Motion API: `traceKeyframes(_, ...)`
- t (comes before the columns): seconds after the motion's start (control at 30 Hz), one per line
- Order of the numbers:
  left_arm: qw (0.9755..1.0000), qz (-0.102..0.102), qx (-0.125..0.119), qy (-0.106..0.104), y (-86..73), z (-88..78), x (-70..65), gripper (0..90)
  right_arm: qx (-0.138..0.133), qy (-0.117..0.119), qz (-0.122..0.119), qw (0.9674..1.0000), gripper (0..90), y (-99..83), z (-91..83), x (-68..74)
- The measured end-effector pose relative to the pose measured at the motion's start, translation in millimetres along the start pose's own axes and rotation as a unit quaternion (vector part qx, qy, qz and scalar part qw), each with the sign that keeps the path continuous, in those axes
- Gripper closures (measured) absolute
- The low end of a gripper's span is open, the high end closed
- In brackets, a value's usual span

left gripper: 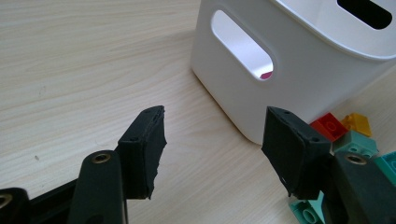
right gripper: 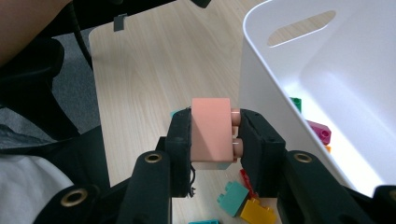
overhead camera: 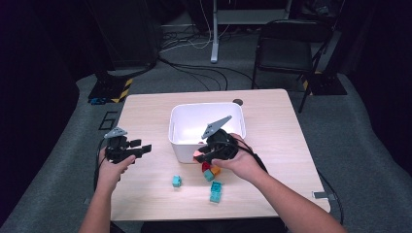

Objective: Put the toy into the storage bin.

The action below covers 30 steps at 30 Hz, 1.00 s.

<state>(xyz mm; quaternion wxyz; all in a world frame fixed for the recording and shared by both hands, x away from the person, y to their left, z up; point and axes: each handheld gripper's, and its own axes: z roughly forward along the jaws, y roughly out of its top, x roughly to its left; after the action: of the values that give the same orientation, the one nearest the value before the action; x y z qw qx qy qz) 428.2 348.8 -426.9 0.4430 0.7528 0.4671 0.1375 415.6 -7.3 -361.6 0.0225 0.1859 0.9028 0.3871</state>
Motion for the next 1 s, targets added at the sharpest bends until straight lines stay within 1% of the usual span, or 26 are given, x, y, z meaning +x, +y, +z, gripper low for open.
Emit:
traceKeyframes(0.1,1.0,0.001,0.003,-0.001,0.1,-0.1,0.0,38.9,-0.001,-0.003,0.004,1.0,65.7,4.7,-3.0,-1.4)
traceKeyframes(0.27,1.0,0.002,0.0,-0.001,0.2,-0.4,0.3,38.8,-0.006,-0.005,0.002,1.0,65.7,12.7,-7.9,-2.7)
traceKeyframes(0.37,1.0,-0.001,-0.001,0.0,0.1,-0.6,0.3,38.9,-0.009,-0.005,0.003,0.9999,65.7,18.1,-11.9,-4.6)
traceKeyframes(0.6,1.0,-0.001,-0.001,-0.001,0.0,-0.4,0.6,38.9,-0.016,-0.016,0.002,0.9997,65.7,28.8,-18.5,-10.3)
traceKeyframes(0.77,1.0,0.0,-0.002,-0.001,0.1,-0.2,0.9,38.9,-0.019,-0.026,0.004,0.9995,65.8,33.7,-20.5,-18.3)
traceKeyframes(0.9,1.0,-0.002,-0.002,-0.002,0.2,-0.5,1.1,38.9,-0.021,-0.037,0.006,0.9991,65.8,36.5,-20.7,-27.6)
traceKeyframes(0.97,1.0,-0.002,-0.003,-0.003,0.2,-0.5,1.2,38.9,-0.022,-0.042,0.012,0.9988,65.8,37.6,-20.0,-32.3)
traceKeyframes(1.0,1.0,-0.002,-0.002,-0.003,0.2,-0.4,1.1,38.9,-0.023,-0.044,0.01,0.9987,65.8,38.3,-19.3,-35.2)
